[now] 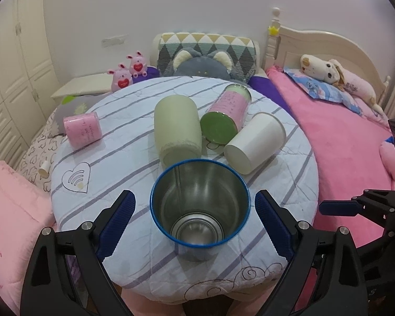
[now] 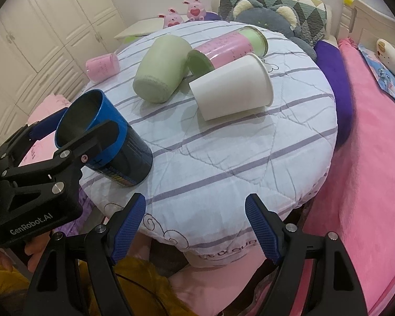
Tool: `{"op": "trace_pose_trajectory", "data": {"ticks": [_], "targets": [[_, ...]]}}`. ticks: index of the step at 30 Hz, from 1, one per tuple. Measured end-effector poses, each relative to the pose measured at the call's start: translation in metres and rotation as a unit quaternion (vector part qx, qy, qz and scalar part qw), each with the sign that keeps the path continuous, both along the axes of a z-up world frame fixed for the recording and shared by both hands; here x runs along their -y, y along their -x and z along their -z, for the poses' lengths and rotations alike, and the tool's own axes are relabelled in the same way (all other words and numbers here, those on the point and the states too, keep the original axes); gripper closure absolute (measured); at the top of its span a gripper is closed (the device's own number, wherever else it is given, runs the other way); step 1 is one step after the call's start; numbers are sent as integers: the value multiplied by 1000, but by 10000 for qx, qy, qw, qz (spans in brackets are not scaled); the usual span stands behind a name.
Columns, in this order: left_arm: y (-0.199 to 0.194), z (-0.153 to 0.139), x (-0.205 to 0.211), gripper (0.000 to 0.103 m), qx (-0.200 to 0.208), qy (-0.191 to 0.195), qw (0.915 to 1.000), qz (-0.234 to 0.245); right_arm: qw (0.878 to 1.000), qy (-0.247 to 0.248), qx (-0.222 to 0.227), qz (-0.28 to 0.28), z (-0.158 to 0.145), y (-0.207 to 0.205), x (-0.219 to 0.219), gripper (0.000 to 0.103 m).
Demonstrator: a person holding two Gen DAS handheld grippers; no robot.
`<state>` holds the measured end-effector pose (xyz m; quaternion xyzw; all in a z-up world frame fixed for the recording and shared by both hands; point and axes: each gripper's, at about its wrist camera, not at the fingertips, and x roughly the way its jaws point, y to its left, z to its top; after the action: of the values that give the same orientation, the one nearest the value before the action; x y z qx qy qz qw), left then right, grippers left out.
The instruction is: Flip cup upright
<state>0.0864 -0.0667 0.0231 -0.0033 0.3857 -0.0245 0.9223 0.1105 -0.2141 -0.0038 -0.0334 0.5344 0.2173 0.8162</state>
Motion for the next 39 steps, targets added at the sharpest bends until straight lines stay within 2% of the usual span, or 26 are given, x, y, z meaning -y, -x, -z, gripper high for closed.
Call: {"op": "trace_pose_trajectory", "data": {"ticks": [8,12,17,23,30,36,39], "targets": [[17,0,0,9,49,-29,9998,172,9995,-68,69,312,1,17,2,24],[29,-2,-4,9,129,-37,9996,234,9985,-281,24,459,4,29,1,24],[47,-3,-13,8,248,-63,9992,314,9975,-254,133,648,6,46,-4,24],[67,-4,-27,5,553,-88,9976,419,9928,-46,650,1002,1,71,-15,23],[79,-3,-38,5,969,-256,9942,389,9769,342,1449,1531,-5,89,-27,23],[90,-4,-50,2,1402,-222,9894,298,9625,277,1963,1850,-9,102,-31,23],[97,-5,-56,1,1686,-178,9851,277,9541,79,2242,1984,-10,110,-31,23]]}}
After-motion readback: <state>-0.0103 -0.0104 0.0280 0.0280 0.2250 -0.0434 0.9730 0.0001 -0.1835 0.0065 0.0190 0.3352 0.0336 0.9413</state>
